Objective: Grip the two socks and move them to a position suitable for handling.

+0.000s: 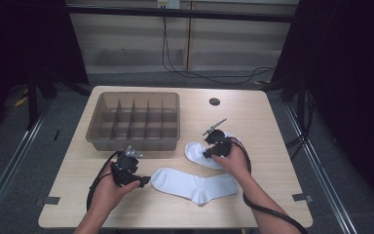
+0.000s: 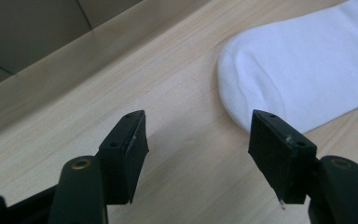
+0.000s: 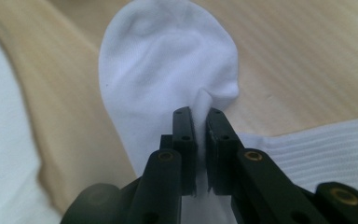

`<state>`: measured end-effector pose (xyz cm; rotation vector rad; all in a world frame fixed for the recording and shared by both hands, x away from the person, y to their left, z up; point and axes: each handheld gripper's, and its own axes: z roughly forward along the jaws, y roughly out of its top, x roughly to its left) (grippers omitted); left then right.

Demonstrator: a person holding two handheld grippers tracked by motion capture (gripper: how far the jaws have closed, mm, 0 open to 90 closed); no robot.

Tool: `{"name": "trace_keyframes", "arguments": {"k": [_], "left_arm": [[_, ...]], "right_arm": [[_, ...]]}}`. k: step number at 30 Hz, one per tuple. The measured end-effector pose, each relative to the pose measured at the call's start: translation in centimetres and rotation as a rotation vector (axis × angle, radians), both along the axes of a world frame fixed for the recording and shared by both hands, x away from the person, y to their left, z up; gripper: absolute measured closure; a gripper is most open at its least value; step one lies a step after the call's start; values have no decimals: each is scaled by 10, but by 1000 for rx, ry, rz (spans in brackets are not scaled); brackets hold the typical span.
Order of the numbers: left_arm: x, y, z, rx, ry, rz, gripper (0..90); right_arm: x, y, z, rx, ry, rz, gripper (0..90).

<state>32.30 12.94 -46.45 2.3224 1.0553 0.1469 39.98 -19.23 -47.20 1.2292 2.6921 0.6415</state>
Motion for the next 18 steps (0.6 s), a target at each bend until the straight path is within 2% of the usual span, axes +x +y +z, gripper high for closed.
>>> {"name": "trace_keyframes", "arguments": {"k": [3,4,5,6,7,9,10,13,15,16,18], "left_arm": [[0,-1,0,0,-7,12,371],[0,-2,0,1,-4,16,380],[0,-2,0,1,-1,17,381],[0,-3,0,-5,1,15,381],[0,-4,0,0,0,11,381],[0,-6,0,1,0,11,391],[1,-7,0,-1,13,14,398],[1,-8,0,-3,13,13,418],[2,-10,1,0,16,7,430],[2,-10,1,0,16,4,430],[4,-13,2,-2,20,-4,448]], "right_arm": [[-12,2,1,34,26,27,841],[-22,6,-2,52,31,36,822],[-27,8,-4,78,24,30,788],[-27,8,-4,78,24,30,788],[-33,13,-4,126,45,30,720],[-37,16,-3,128,44,44,696],[-37,15,-1,125,31,47,680],[-32,-2,11,155,-14,-4,665],[-27,-20,19,144,-54,-52,667],[-27,-20,19,144,-54,-52,667],[-21,-41,24,164,-69,-118,712]]}}
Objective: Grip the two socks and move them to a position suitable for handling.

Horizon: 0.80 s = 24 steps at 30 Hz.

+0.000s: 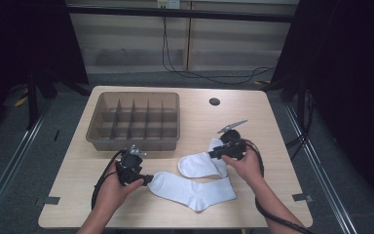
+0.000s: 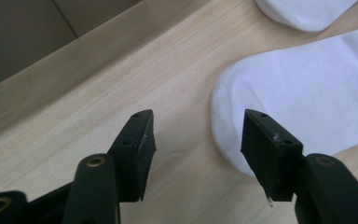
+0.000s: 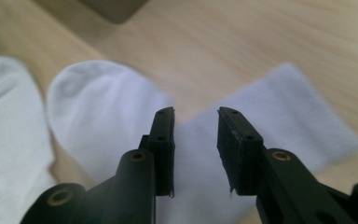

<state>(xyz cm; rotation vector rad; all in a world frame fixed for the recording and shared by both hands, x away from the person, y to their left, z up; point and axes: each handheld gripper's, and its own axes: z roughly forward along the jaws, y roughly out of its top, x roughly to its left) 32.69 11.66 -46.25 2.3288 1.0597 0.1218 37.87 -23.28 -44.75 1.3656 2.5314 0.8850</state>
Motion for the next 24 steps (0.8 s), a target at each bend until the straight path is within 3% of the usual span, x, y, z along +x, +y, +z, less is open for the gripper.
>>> {"name": "trace_keyframes", "arguments": {"k": [2,3,4,6,8,9,11,15,17,19,24], "left_arm": [[3,-4,2,-10,5,-5,479],[3,-4,2,-10,5,-5,484],[4,-6,3,-13,2,-9,490],[5,-12,3,-16,-3,-18,509],[6,-18,4,-9,-6,-36,516],[7,-26,4,-8,-3,-46,537],[8,-30,5,-10,-6,-51,545],[10,-47,8,-17,1,-75,580],[11,-55,8,-5,5,-92,614],[11,-62,9,-8,7,-103,655],[15,-77,9,-26,6,-127,672]], "right_arm": [[6,-30,0,-26,20,-80,771],[6,-30,0,-26,20,-80,771],[8,-42,-5,-73,15,-94,779],[7,-47,-9,-51,18,-93,787],[6,-46,-12,-55,19,-92,787],[7,-43,-14,-71,-8,-74,787],[8,-40,-14,-63,-18,-62,787],[13,-22,-14,-79,-47,11,785],[17,-14,-21,-120,-24,42,802],[16,-13,-24,-143,0,41,816],[12,-29,-28,-118,13,-15,832]]}}
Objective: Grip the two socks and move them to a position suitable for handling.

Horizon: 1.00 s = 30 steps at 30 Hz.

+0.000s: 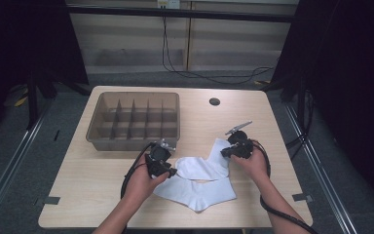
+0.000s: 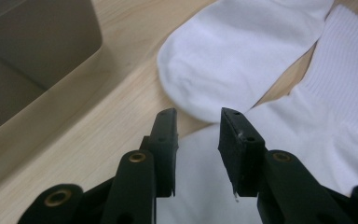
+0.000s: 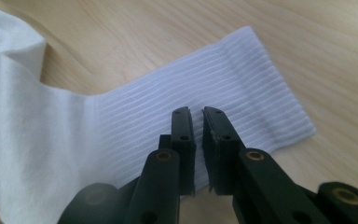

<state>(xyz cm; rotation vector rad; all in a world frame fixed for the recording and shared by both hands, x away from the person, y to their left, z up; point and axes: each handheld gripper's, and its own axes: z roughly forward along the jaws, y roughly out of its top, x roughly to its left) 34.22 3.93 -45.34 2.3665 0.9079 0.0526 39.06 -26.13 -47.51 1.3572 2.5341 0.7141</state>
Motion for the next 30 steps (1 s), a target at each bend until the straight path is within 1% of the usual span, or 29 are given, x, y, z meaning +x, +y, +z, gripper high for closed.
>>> {"name": "trace_keyframes", "arguments": {"k": [1,2,4,5,6,7,8,9,10,11,12,13,14,15,16,17,18,19,20,21,22,23,24,25,26,27,29,30], "left_arm": [[2,-6,1,-5,-10,-8,678],[3,-8,1,-8,-11,-8,680],[3,-11,1,-11,-7,-5,683],[3,-13,1,-5,-8,-14,684],[4,-16,1,-4,-7,-20,685],[4,-19,1,-2,-4,-29,685],[5,-21,0,-6,-5,-28,685],[7,-26,-1,-4,-4,-27,682],[7,-26,-1,-4,-4,-27,673],[10,-30,-2,-8,-5,-28,666],[10,-30,-2,-8,-5,-28,667],[11,-33,-2,-10,-5,-28,667],[12,-36,-3,-13,-7,-34,667],[12,-40,-3,-12,-7,-39,668],[13,-43,-4,-5,-5,-47,670],[15,-50,-7,-6,-3,-48,672],[17,-52,-8,-9,-2,-51,676],[17,-52,-8,-9,-2,-51,684],[18,-57,-12,-4,16,-53,687],[20,-58,-14,12,21,-56,690],[21,-58,-17,21,27,-46,692],[23,-59,-19,30,28,-41,691],[23,-59,-19,30,28,-41,691],[25,-58,-21,39,32,-34,693],[28,-56,-23,53,31,-25,693],[28,-56,-23,53,31,-25,694],[32,-53,-24,68,17,-8,698],[32,-53,-24,68,17,-8,701]], "right_arm": [[-4,-8,2,0,19,-34,829],[-7,-11,3,-7,23,-50,825],[-10,-13,4,-10,30,-59,825],[-15,-19,4,8,37,-68,825],[-18,-21,5,16,30,-80,825],[-18,-21,5,16,30,-80,825],[-19,-23,6,29,18,-79,824],[-18,-24,7,41,-8,-80,820],[-18,-24,7,41,-8,-80,820],[-13,-23,9,45,-20,-86,815],[-13,-23,9,45,-20,-86,815],[-10,-22,10,45,-27,-80,815],[-5,-16,10,64,-26,-62,815],[-4,-13,8,67,-29,-47,816],[-3,-9,5,54,-22,-38,815],[-2,-7,2,39,-17,-32,815],[-2,-7,-2,35,-13,-35,817],[-2,-7,-3,54,-20,-44,817],[-3,-9,-3,65,-24,-54,817],[-4,-10,-4,66,-27,-60,817],[-7,-12,-3,63,-22,-62,815],[-8,-14,-3,51,-24,-52,810],[-8,-14,-3,51,-24,-52,810],[-13,-19,0,26,-19,-55,799],[-15,-23,1,25,-18,-59,799],[-18,-27,1,25,-16,-62,800],[-24,-33,0,46,-7,-69,808],[-24,-33,0,46,-7,-69,808]]}}
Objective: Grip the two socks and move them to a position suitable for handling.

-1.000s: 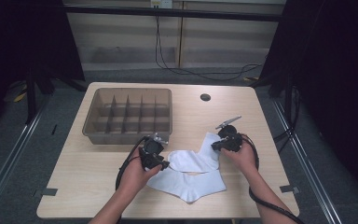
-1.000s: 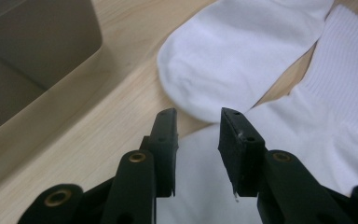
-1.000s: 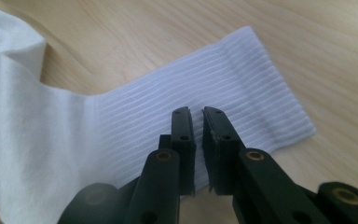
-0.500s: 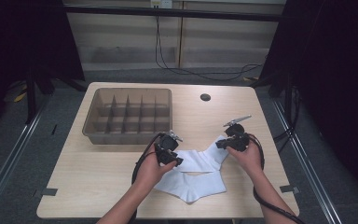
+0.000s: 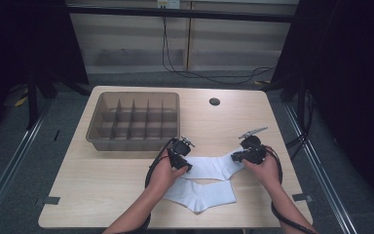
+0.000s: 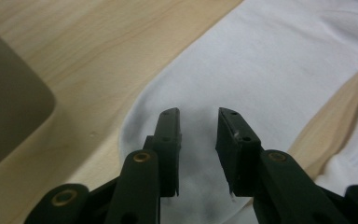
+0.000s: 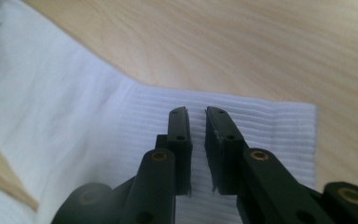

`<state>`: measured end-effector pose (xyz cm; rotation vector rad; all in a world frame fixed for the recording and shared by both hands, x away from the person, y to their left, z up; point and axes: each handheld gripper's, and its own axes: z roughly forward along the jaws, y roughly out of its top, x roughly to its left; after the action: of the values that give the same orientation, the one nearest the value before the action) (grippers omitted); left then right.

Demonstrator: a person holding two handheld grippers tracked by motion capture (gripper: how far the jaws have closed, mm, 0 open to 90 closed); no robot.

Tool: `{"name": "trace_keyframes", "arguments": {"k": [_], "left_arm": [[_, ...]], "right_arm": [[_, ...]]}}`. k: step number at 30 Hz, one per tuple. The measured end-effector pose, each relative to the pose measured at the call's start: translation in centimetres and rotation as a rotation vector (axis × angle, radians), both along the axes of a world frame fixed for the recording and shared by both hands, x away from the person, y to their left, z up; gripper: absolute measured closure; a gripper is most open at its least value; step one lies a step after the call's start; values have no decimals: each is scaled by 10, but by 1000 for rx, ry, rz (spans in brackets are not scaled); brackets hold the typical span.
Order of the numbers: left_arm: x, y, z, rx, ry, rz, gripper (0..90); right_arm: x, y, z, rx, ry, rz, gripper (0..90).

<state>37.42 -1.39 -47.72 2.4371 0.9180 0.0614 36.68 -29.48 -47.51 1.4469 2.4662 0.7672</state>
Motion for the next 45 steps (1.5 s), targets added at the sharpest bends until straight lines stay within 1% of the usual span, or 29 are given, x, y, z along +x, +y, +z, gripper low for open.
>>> {"name": "trace_keyframes", "arguments": {"k": [1,2,4,6,8,9,13,15,17,19,20,21,22,23,25,26,27,29,30,32,33,35,36,37,38,41,42,44,45], "left_arm": [[3,2,1,32,-18,0,701],[3,2,1,32,-18,0,697],[5,4,4,20,-10,10,672],[5,5,5,23,-20,13,672],[6,9,9,-4,-7,22,672],[6,9,9,-4,-7,22,673],[0,15,13,-12,0,4,672],[-3,21,15,-23,7,10,670],[-8,31,20,-26,0,8,659],[-9,34,21,-29,-2,9,657],[-11,41,23,-30,2,12,655],[-11,41,23,-30,2,12,652],[-12,45,24,-30,-1,14,649],[-14,52,24,-27,-2,26,642],[-14,56,23,-26,-4,38,633],[-16,64,21,-28,-4,52,613],[-16,64,21,-28,-4,52,615],[-17,69,21,-38,-10,55,616],[-18,70,22,-39,-12,59,632],[-18,61,23,-60,-9,41,640],[-18,61,23,-60,-9,41,642],[-17,49,22,-81,2,21,641],[-16,43,22,-71,0,10,641],[-16,37,21,-69,-4,5,646],[-14,26,19,-73,-5,-6,647],[-10,21,15,-64,3,-9,648],[-9,19,12,-62,9,3,648],[-6,18,8,-27,4,8,648],[-5,19,6,-14,7,18,648]], "right_arm": [[-6,-5,-1,16,3,-4,811],[-6,-5,-1,16,3,-4,811],[-13,-8,1,9,-9,-9,797],[-15,-8,3,12,-12,-10,795],[-19,-8,9,27,-22,-8,795],[-20,-9,11,27,-32,-7,795],[-23,-7,14,6,-25,1,781],[-25,-6,14,-2,-22,5,778],[-31,-2,13,-4,-20,14,769],[-34,1,13,-5,-25,24,766],[-36,3,13,-12,-25,26,759],[-36,3,13,-12,-25,26,759],[-39,6,15,-29,-32,37,752],[-41,7,16,-23,-34,43,746],[-44,8,17,-14,-36,46,743],[-47,9,17,-10,-39,53,738],[-47,9,17,-10,-39,53,738],[-48,12,15,-33,-40,59,733],[-48,14,13,-28,-43,59,734],[-46,15,11,-18,-42,54,734],[-45,16,10,-22,-37,52,734],[-43,18,7,-18,-32,55,734],[-43,18,7,-18,-32,55,734],[-40,20,3,-21,-19,50,733],[-39,22,1,-24,-20,54,733],[-36,25,0,-18,-23,57,732],[-35,27,0,-15,-22,61,732],[-33,33,-1,-23,-24,86,727],[-33,33,-1,-23,-24,86,727]]}}
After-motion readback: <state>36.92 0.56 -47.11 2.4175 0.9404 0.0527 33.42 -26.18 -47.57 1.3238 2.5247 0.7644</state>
